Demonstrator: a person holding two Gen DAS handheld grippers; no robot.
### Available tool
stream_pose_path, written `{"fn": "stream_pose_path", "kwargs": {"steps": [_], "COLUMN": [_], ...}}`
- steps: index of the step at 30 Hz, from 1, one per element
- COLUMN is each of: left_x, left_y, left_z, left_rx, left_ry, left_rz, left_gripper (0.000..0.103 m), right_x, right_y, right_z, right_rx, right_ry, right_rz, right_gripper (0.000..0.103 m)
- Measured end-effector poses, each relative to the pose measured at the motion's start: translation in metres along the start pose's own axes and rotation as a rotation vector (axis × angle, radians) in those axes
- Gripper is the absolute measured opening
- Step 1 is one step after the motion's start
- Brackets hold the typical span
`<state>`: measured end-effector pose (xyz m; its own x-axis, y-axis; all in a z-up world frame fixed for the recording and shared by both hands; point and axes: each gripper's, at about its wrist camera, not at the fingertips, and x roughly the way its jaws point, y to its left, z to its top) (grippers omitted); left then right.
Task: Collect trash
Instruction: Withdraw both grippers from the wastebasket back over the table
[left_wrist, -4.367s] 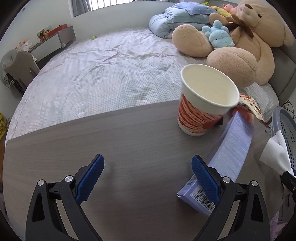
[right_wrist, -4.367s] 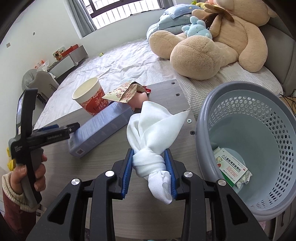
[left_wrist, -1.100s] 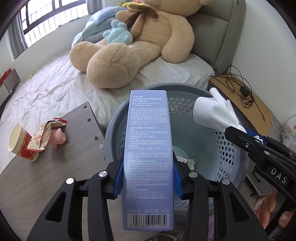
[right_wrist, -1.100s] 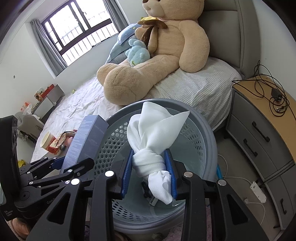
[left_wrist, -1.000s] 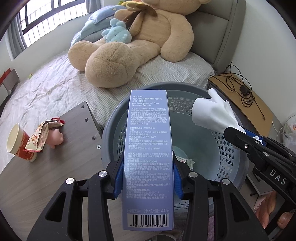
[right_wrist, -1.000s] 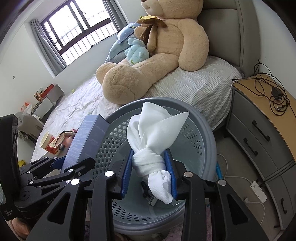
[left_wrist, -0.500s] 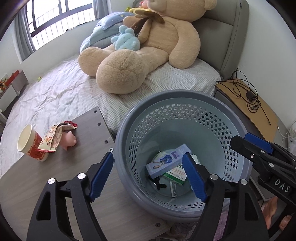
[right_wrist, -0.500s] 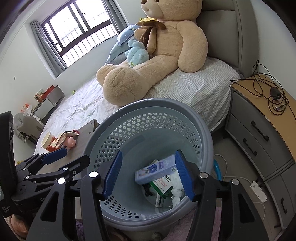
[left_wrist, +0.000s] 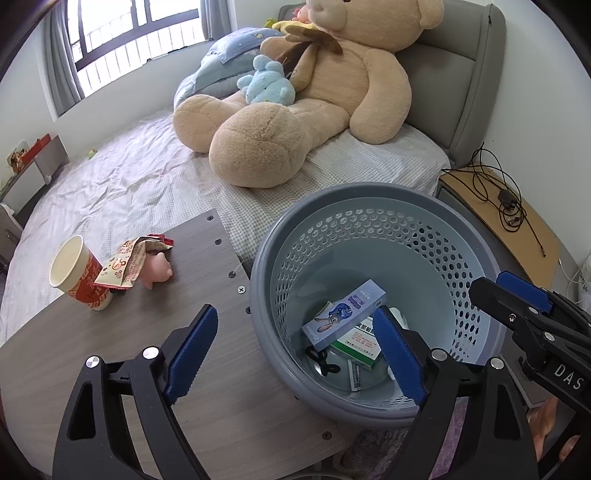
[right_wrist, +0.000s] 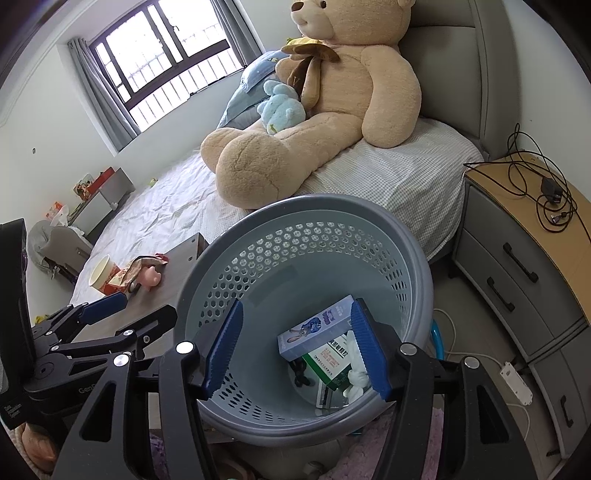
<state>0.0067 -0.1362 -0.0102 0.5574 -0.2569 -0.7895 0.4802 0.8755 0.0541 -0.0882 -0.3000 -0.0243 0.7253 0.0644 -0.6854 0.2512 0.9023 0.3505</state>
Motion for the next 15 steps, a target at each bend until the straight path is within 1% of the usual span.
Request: {"fn": "stream_pose_path", "kwargs": {"steps": [8, 15], "left_x": [-0.004, -0.009], "left_y": [0.008, 0.025], "left_z": [-0.004, -0.011], "left_rx": [-0.016, -0.039], "left_ry": [-0.001, -0.003], "left_rz": [0.003, 0.018], "left_gripper": [0.087, 0.088], "right_x": [0.0, 0.003], "right_y": [0.008, 0.021], "right_z": [-0.002, -0.001], "right_rx": [-0.013, -0.033], "right_ry": [0.006, 0.012], "right_rz": [0.007, 0.013], "right_gripper": [0.059, 0.06]}}
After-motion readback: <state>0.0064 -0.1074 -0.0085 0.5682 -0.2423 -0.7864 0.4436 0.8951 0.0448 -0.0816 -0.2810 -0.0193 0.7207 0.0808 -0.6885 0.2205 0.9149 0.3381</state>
